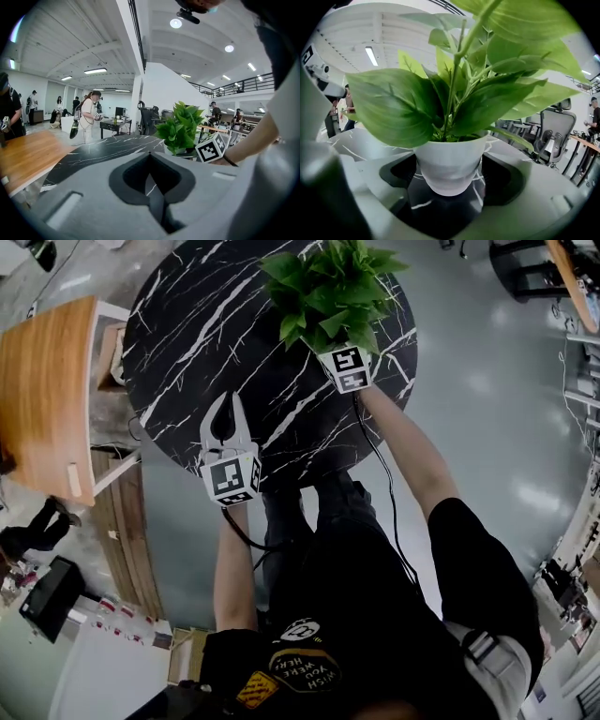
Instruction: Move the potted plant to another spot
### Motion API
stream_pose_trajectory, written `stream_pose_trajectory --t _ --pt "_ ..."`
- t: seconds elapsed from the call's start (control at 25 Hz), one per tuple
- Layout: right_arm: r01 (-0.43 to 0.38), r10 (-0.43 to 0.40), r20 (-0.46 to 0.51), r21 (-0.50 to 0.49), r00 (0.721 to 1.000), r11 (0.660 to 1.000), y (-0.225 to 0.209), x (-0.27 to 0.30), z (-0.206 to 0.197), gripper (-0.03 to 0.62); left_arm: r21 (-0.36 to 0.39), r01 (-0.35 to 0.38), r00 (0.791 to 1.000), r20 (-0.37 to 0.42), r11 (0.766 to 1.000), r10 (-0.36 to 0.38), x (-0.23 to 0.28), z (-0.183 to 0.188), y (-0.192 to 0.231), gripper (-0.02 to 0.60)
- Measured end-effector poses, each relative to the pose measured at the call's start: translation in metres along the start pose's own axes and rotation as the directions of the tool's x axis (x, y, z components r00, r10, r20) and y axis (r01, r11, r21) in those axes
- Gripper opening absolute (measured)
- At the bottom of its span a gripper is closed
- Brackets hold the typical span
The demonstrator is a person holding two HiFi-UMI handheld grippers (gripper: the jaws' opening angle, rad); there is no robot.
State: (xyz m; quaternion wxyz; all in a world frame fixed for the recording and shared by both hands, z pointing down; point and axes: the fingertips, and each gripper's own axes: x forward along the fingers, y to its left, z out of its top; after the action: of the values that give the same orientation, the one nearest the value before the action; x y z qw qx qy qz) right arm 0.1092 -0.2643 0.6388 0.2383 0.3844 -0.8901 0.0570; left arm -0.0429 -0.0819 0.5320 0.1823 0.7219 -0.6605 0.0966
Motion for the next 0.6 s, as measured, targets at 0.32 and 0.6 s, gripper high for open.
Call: stream_pose_trajectory --t 0.32,0.6 --pt "-0.171 0.173 0.024 -0.072 0.985 0.983 0.108 0.035 0.020 0.442 -0.042 -0.102 0.994 0.023 0.994 0.103 -0.040 -0.011 0.045 0.003" --pt "-0.248 0.254 0.043 -0.102 0.966 0.963 0.174 0.042 0.028 0.443 -0.062 -0.145 0.989 0.032 0.987 0.147 -0.064 -0.015 0.069 0.003"
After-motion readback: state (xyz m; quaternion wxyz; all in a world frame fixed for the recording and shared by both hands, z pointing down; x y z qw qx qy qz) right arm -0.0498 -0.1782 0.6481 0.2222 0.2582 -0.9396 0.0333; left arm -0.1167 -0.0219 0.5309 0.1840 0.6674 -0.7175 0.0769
